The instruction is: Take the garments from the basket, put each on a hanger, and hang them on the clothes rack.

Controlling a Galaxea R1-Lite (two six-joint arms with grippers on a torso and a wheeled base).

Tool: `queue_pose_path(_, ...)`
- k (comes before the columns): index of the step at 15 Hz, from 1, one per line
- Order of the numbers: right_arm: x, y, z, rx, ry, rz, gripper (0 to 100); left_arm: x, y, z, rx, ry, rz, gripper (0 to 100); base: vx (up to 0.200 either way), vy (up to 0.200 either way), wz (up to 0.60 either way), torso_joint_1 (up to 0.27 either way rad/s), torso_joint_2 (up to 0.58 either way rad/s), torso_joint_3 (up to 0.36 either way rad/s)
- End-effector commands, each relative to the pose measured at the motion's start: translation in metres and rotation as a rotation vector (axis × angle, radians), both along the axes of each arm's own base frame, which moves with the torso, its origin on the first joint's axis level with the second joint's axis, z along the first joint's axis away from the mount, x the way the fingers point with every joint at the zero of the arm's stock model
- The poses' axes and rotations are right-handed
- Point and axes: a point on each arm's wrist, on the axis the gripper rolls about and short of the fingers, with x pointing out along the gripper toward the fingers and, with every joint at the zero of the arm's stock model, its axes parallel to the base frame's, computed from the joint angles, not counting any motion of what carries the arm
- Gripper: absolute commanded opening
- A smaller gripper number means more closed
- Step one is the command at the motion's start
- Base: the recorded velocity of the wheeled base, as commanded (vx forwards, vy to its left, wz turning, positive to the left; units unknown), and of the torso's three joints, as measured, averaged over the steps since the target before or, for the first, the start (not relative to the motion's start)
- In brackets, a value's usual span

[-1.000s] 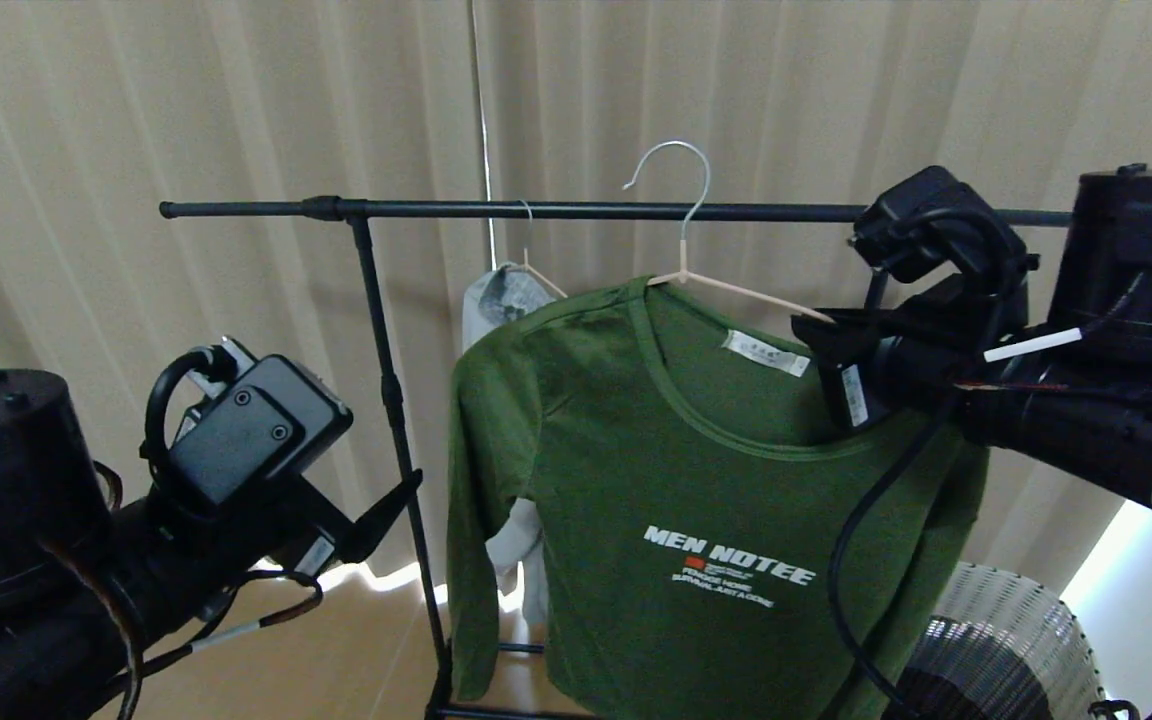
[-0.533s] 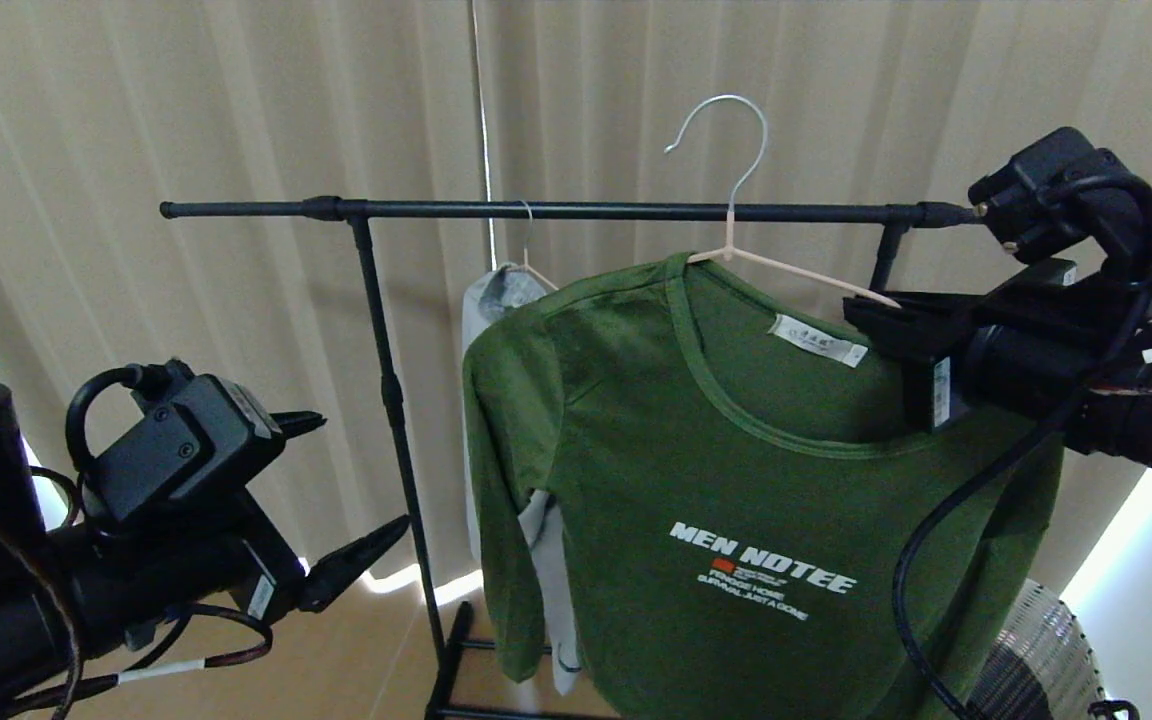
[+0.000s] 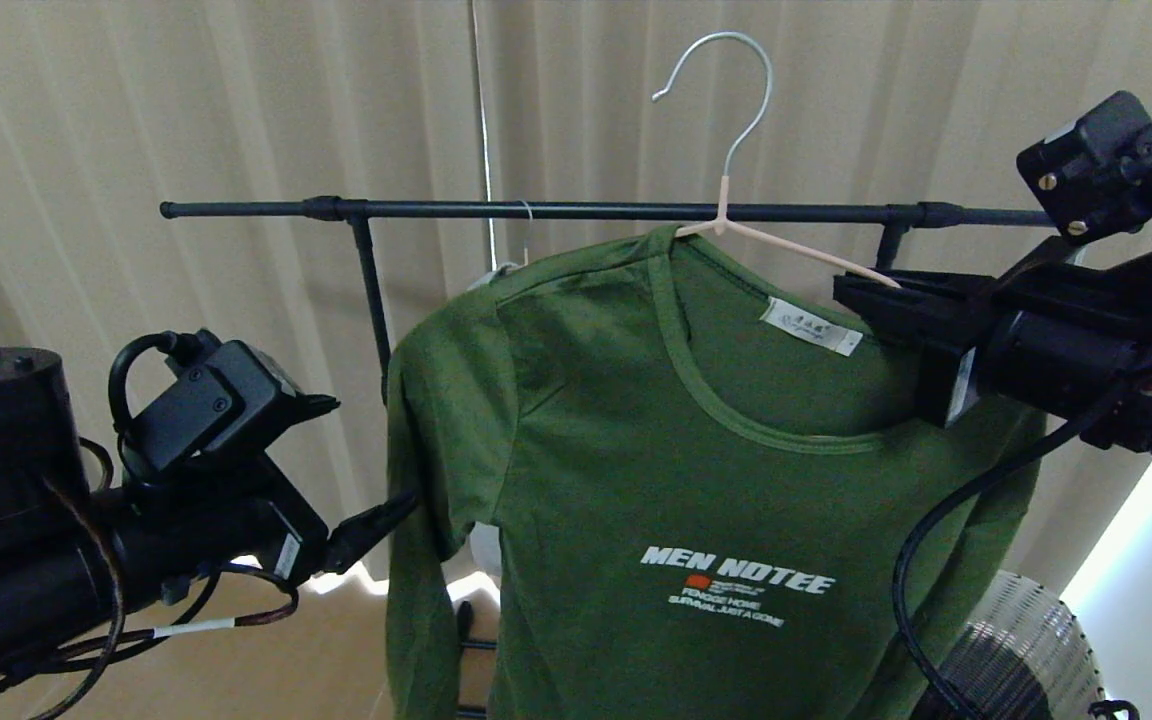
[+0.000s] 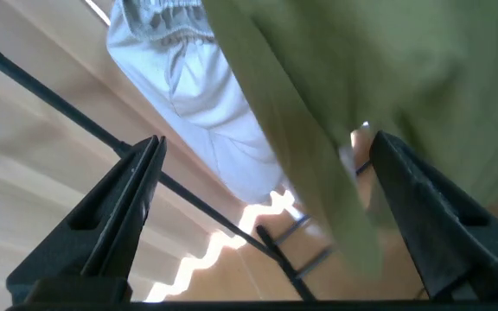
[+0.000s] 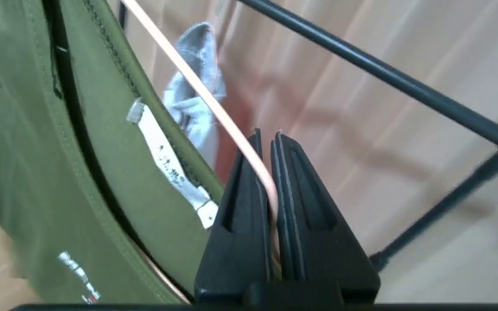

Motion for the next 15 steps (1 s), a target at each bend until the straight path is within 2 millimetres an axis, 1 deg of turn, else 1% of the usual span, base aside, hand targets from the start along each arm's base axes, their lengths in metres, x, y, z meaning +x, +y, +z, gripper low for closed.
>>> queue_pose_path(1, -0.001, 0.0, -0.002, 0.001, -0.001, 0.005, 0, 0.004, 0.003, -0.003, -0.001, 0.016, 0.021, 100, 0.0, 0.0, 0.0, 0.0, 0.0, 0.0)
queue_pose_path(2, -0.001, 0.0, -0.003, 0.002, -0.003, 0.008, 0, 0.005, 0.004, -0.003, -0.001, 0.017, 0.024, 100, 0.0, 0.0, 0.0, 0.0, 0.0, 0.0)
queue_pose_path(3, -0.001, 0.0, -0.003, 0.003, -0.005, 0.021, 0, 0.006, 0.006, -0.003, 0.0, 0.019, 0.035, 0, 0.0, 0.0, 0.0, 0.0, 0.0, 0.0)
queue_pose_path(5, -0.001, 0.0, -0.004, 0.002, -0.004, 0.021, 0, 0.005, 0.007, -0.005, 0.001, 0.023, 0.038, 0, 0.0, 0.0, 0.0, 0.0, 0.0, 0.0)
queue_pose_path(7, -0.001, 0.0, -0.002, 0.004, -0.01, 0.019, 0, 0.005, 0.015, -0.01, 0.015, 0.04, 0.075, 0, 0.0, 0.0, 0.0, 0.0, 0.0, 0.0)
queue_pose_path(10, -0.003, -0.003, 0.0, 0.006, -0.018, 0.004, 0, 0.0, 0.04, -0.026, 0.027, 0.079, 0.186, 0, 0.0, 0.0, 0.0, 0.0, 0.0, 0.0)
queue_pose_path(12, -0.001, -0.005, -0.001, 0.005, -0.016, -0.007, 0, -0.002, 0.051, -0.029, 0.021, 0.065, 0.238, 0, 0.0, 0.0, 0.0, 0.0, 0.0, 0.0)
queue_pose_path(13, 0.0, -0.006, 0.0, 0.005, -0.016, -0.016, 0, -0.003, 0.062, -0.031, 0.018, 0.056, 0.29, 0, 0.0, 0.0, 0.0, 0.0, 0.0, 0.0)
queue_pose_path(15, 0.001, -0.006, -0.001, 0.003, -0.014, -0.014, 0, -0.006, 0.065, -0.03, 0.01, 0.046, 0.309, 0, 0.0, 0.0, 0.0, 0.0, 0.0, 0.0)
